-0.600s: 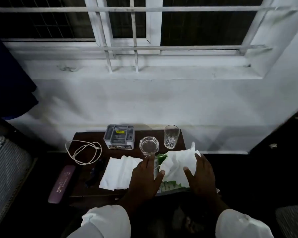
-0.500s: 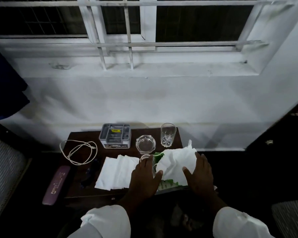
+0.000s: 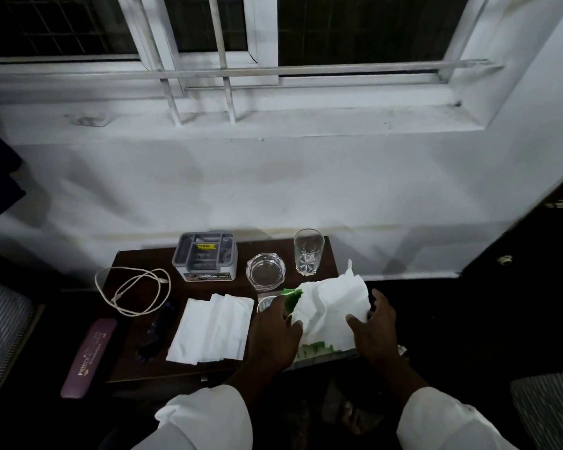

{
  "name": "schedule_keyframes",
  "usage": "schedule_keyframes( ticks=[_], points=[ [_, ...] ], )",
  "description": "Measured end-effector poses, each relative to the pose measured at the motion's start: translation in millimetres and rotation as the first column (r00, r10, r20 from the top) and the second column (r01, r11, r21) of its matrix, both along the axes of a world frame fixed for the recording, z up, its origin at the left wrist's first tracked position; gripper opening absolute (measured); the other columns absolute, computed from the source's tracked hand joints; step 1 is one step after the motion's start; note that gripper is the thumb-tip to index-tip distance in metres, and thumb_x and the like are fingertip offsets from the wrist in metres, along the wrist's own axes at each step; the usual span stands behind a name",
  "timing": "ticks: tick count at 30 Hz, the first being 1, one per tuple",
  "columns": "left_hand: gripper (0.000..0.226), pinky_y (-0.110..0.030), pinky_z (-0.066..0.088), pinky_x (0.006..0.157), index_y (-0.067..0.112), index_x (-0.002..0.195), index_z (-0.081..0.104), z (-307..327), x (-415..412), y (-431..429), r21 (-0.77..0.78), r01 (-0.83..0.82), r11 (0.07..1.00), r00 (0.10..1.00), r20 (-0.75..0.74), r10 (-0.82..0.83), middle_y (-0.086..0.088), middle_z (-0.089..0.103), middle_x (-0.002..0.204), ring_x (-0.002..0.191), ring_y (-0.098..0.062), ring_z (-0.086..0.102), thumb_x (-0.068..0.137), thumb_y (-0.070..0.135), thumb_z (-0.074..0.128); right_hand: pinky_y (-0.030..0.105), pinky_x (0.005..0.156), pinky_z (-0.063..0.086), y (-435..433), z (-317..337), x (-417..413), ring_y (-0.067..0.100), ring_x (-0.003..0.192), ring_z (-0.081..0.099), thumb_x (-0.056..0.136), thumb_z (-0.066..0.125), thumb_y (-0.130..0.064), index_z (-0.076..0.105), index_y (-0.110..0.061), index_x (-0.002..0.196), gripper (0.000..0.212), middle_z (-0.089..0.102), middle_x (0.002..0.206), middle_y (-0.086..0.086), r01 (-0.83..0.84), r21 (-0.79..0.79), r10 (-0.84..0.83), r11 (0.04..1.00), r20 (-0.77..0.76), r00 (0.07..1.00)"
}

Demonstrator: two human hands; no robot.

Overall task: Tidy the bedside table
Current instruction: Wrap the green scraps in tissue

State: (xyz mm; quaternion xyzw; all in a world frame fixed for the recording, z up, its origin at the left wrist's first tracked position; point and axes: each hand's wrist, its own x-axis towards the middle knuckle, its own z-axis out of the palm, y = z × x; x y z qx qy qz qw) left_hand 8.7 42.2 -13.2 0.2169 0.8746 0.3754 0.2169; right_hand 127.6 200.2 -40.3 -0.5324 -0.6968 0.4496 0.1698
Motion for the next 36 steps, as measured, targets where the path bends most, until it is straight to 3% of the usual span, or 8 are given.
schedule_keyframes(
  ticks=[3, 9, 13, 19, 24, 28, 33, 36],
  points=[
    [0.051, -0.007, 0.04, 0.075, 0.039, 0.127, 0.06, 6.1, 3.0, 2.7, 0.06, -0.008, 0.998, 1.0, 0.01, 0.007, 0.02, 0.067, 0.095, 0.1, -0.01, 0.067, 0.079, 0.023, 0.066, 0.053, 0.104, 0.049, -0.1, 3.9, -0.6, 0.031, 0.112, 0.06, 0.077, 0.077, 0.001, 0.034, -0.013, 0.151, 0.087, 0.043, 0.145, 0.021, 0.033, -0.064, -0.039, 0.997, -0.093, 0.995],
    [0.052, -0.04, 0.052, 0.099, 0.028, 0.129, 0.065, 16.6, 9.8, 3.3, 0.135, 0.124, 0.983, 0.983, -0.153, -0.103, 0.006, 0.073, 0.118, 0.111, -0.016, 0.066, 0.082, 0.008, 0.056, 0.042, 0.085, 0.057, -3.7, 10.6, -5.0, 0.028, 0.109, 0.063, 0.076, 0.072, 0.015, 0.045, -0.01, 0.142, 0.075, 0.062, 0.129, 0.014, -0.034, -0.274, -0.061, 0.961, -0.328, 0.943],
    [0.052, -0.038, 0.048, 0.102, 0.03, 0.133, 0.064, 19.7, 18.2, 5.8, 0.069, 0.168, 0.983, 0.956, -0.256, -0.146, 0.006, 0.072, 0.12, 0.114, -0.017, 0.062, 0.085, 0.01, 0.059, 0.018, 0.073, 0.057, -11.1, 12.8, -9.2, 0.014, 0.097, 0.068, 0.078, 0.067, 0.019, 0.059, -0.011, 0.126, 0.057, 0.068, 0.123, 0.013, -0.171, -0.255, 0.06, 0.952, -0.392, 0.918],
    [0.049, -0.04, 0.046, 0.103, 0.03, 0.132, 0.062, 16.6, 25.1, 7.7, 0.039, 0.236, 0.971, 0.948, -0.23, -0.221, 0.004, 0.07, 0.126, 0.118, -0.023, 0.06, 0.085, 0.017, 0.057, 0.009, 0.076, 0.052, -22.1, 11.9, -16.8, 0.018, 0.102, 0.067, 0.08, 0.076, 0.003, 0.062, -0.015, 0.122, 0.047, 0.068, 0.118, 0.011, -0.311, -0.193, 0.22, 0.931, -0.384, 0.897],
    [0.049, -0.041, 0.053, 0.097, 0.025, 0.122, 0.065, 14.9, 26.0, 10.8, 0.154, 0.228, 0.961, 0.974, -0.036, -0.225, 0.008, 0.074, 0.116, 0.111, -0.013, 0.068, 0.078, 0.005, 0.053, 0.041, 0.096, 0.057, -24.9, 9.9, -12.8, 0.022, 0.119, 0.062, 0.074, 0.086, -0.009, 0.047, -0.018, 0.142, 0.079, 0.054, 0.138, 0.004, -0.463, -0.107, 0.42, 0.88, -0.285, 0.862],
    [0.053, -0.038, 0.05, 0.103, 0.021, 0.126, 0.064, 16.2, 26.8, 7.4, 0.18, 0.268, 0.947, 0.963, -0.005, -0.271, 0.006, 0.072, 0.122, 0.116, -0.011, 0.065, 0.076, 0.011, 0.049, 0.031, 0.097, 0.053, -25.3, 8.1, -12.6, 0.011, 0.11, 0.067, 0.081, 0.08, -0.017, 0.055, -0.044, 0.122, 0.055, 0.068, 0.119, -0.009, -0.492, 0.089, 0.499, 0.866, -0.239, 0.833],
    [0.04, -0.033, 0.041, 0.107, 0.024, 0.118, 0.071, 17.3, 34.5, -5.0, 0.188, 0.321, 0.928, 0.904, -0.354, -0.241, 0.011, 0.07, 0.123, 0.118, -0.013, 0.061, 0.082, 0.01, 0.061, 0.003, 0.09, 0.042, -23.6, 14.1, -18.1, -0.009, 0.103, 0.063, 0.088, 0.063, -0.018, 0.065, -0.039, 0.108, 0.029, 0.069, 0.104, -0.023, -0.357, 0.18, 0.391, 0.917, -0.22, 0.894],
    [0.03, -0.03, 0.044, 0.097, 0.023, 0.106, 0.07, 20.4, 32.8, -16.7, 0.273, 0.261, 0.926, 0.87, -0.481, -0.104, 0.01, 0.067, 0.117, 0.113, -0.014, 0.059, 0.082, 0.011, 0.057, 0.007, 0.073, 0.051, -14.0, 8.9, -16.1, -0.007, 0.089, 0.069, 0.087, 0.064, 0.001, 0.067, -0.034, 0.099, 0.037, 0.074, 0.092, -0.016, -0.258, -0.003, 0.242, 0.966, -0.337, 0.91]
  ],
)
